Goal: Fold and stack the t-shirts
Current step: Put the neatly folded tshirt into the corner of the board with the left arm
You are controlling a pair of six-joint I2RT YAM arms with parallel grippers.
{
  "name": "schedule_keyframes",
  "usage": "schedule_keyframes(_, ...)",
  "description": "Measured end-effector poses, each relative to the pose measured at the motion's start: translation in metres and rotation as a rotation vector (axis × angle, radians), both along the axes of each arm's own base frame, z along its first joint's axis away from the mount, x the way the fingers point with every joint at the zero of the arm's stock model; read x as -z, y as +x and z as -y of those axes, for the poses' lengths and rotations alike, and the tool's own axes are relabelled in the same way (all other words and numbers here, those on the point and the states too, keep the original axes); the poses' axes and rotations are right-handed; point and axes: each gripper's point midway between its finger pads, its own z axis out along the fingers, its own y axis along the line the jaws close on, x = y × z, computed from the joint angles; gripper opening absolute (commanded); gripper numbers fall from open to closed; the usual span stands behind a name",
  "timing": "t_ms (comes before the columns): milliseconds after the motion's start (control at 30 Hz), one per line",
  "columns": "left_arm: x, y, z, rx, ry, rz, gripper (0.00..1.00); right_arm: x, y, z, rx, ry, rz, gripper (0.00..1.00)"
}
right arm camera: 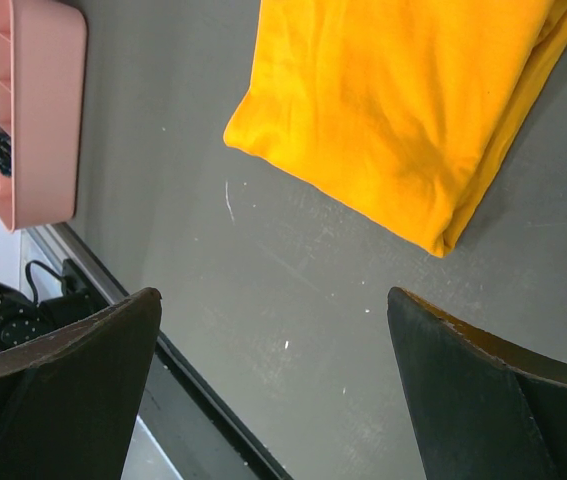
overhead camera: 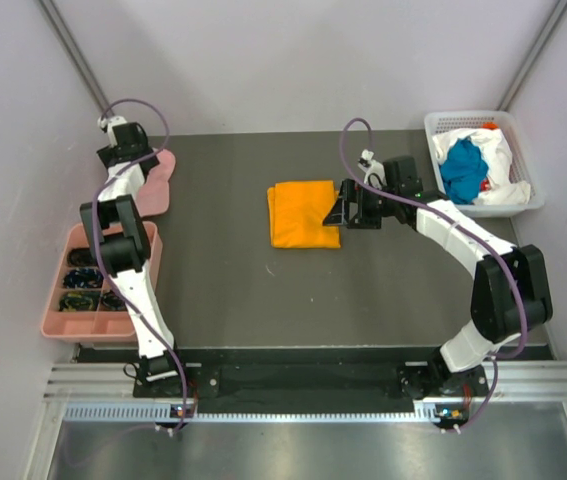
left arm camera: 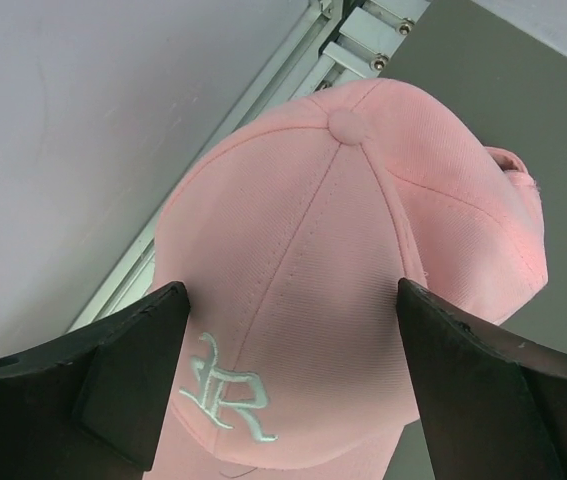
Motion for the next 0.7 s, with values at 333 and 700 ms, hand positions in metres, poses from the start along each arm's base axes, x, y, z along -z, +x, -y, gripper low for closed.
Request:
schedule_keyframes(333, 0.007, 0.002, 0.002, -0.006, -0.020, 0.004, 0.00, 0.001, 0.000, 0.000, 0.000, -0.002, -0.004, 0.95)
schedule_keyframes(700, 0.011, 0.006, 0.016, 0.043, -0.082, 0.029, 0.00, 0.001, 0.000, 0.000, 0.000, -0.001, -0.004, 0.95)
